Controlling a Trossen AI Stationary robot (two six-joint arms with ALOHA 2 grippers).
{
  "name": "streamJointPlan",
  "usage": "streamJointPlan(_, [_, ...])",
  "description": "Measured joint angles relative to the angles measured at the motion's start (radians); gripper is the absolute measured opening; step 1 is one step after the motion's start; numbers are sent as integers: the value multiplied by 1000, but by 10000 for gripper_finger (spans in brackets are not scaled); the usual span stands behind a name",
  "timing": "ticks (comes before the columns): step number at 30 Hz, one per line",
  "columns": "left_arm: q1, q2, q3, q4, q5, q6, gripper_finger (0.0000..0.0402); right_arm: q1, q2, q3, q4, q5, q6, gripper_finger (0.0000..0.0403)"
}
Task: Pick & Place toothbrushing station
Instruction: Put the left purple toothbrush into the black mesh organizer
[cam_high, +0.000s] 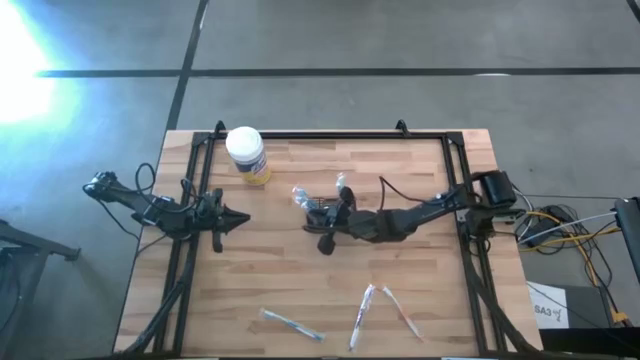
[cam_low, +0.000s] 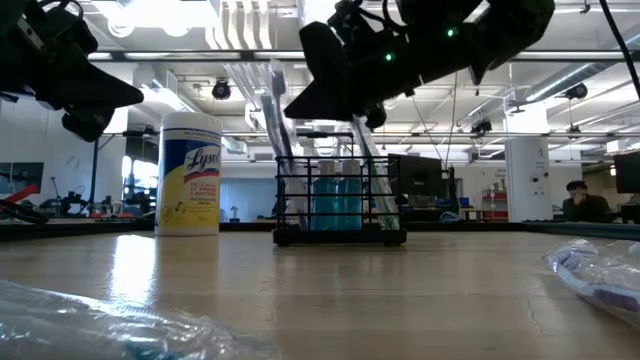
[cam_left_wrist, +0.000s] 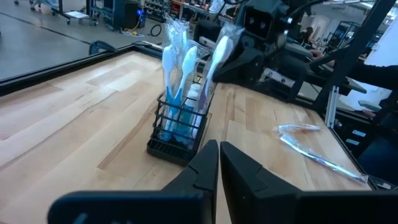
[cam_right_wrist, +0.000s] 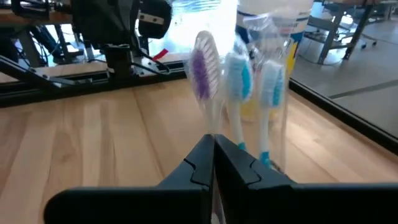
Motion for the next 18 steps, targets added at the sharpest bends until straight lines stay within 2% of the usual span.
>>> streamJointPlan(8, [0, 0, 0, 0, 0, 0, 20, 10, -98, -1, -151, 34, 22, 8])
streamJointPlan(13, [0, 0, 0, 1, 0, 2, 19, 13, -92, -2, -174, 20, 39, 8])
streamJointPlan(18, [0, 0, 0, 1, 0, 1, 23, 14, -86, -2, -250, 8, 124, 18])
